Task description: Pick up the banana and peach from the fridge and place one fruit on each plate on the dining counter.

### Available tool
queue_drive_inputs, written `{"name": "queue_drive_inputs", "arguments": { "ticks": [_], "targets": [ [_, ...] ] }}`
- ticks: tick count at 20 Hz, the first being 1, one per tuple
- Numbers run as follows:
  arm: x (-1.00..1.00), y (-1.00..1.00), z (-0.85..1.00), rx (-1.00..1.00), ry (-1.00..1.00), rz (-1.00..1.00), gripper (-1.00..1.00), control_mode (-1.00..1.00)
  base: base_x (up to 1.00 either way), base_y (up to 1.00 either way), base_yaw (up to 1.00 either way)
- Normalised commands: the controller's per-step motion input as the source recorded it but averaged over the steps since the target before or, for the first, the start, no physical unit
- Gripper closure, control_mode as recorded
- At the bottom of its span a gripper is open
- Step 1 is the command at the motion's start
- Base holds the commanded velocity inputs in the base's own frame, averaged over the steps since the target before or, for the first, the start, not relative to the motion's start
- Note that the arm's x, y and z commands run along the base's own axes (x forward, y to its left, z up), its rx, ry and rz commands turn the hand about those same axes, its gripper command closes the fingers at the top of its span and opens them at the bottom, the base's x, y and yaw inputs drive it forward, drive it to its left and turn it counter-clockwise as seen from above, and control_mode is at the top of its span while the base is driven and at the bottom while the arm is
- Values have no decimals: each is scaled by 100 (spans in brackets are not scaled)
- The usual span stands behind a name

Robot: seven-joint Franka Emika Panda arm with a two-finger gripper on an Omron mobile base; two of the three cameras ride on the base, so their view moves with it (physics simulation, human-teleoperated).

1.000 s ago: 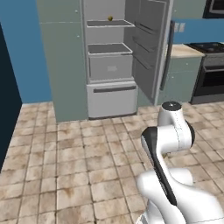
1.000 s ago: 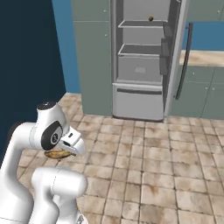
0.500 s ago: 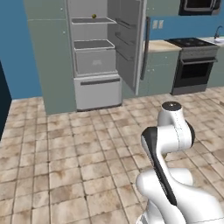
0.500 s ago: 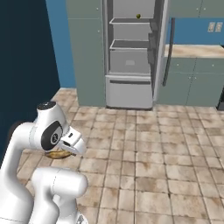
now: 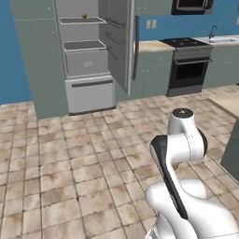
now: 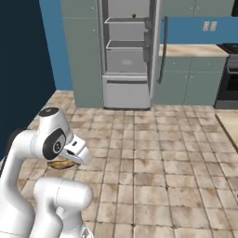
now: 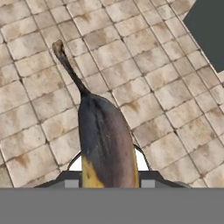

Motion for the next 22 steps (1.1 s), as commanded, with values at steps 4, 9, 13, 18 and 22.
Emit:
{"name": "queue_drive_inputs", "arguments": {
  "ticks": [4, 9, 13, 18, 22],
  "targets": [
    [0, 0, 0, 0, 0, 0, 100, 100, -27, -84, -7],
    [0, 0, 0, 0, 0, 0, 100, 100, -20, -92, -6],
    [0, 0, 0, 0, 0, 0, 100, 100, -17, -91, -6],
    [0, 0, 0, 0, 0, 0, 100, 100, -37, -82, -5],
    [0, 0, 0, 0, 0, 0, 100, 100, -75, -45, -9]
  ]
}}
